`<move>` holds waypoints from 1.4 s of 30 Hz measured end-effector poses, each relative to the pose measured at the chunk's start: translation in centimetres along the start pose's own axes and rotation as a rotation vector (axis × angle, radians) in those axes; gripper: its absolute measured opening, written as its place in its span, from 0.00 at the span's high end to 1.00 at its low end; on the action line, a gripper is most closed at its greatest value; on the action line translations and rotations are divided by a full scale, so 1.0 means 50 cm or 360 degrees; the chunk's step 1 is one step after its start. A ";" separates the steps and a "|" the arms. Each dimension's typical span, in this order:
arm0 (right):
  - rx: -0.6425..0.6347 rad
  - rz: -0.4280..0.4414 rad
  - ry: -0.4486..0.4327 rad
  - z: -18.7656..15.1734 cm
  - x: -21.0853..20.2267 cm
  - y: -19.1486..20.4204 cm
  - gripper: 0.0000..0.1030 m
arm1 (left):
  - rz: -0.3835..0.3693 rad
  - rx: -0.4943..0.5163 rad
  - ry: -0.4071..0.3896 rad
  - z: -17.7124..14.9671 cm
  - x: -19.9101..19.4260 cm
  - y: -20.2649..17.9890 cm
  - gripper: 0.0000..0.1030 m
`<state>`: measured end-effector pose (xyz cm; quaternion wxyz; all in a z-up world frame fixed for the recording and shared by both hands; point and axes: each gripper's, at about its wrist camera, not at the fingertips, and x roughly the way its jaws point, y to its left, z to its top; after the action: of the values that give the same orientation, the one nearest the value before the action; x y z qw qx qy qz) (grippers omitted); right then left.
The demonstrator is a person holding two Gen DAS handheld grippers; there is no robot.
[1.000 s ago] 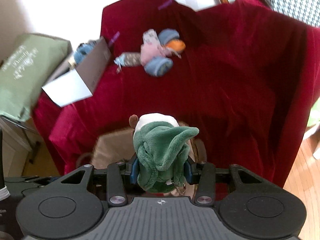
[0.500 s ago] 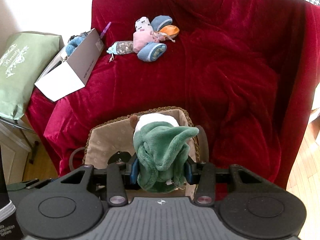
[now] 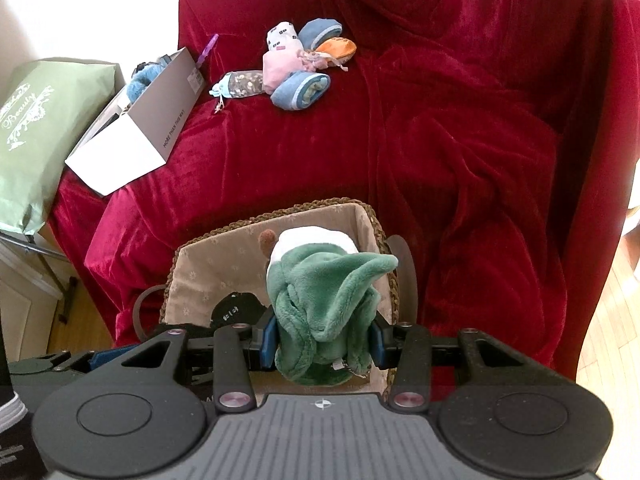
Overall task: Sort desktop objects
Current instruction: 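Carry the black hat and green plush over the basket, then open the left tool into the basket while the right tool lowers the green plush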
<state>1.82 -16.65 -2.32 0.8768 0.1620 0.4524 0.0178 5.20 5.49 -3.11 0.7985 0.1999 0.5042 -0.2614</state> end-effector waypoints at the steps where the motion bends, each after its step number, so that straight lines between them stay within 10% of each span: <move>1: 0.0001 0.0000 0.0001 0.000 0.001 0.000 0.58 | 0.0004 -0.0002 0.0006 -0.001 0.000 0.000 0.24; 42: -0.0119 -0.0046 0.0155 0.057 0.087 0.045 0.50 | 0.0008 -0.0072 0.0228 -0.048 0.009 0.007 0.23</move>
<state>6.94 -14.51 -3.54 0.8593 0.1215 0.4960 0.0298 3.89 7.05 -4.47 0.7654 0.2011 0.5652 -0.2330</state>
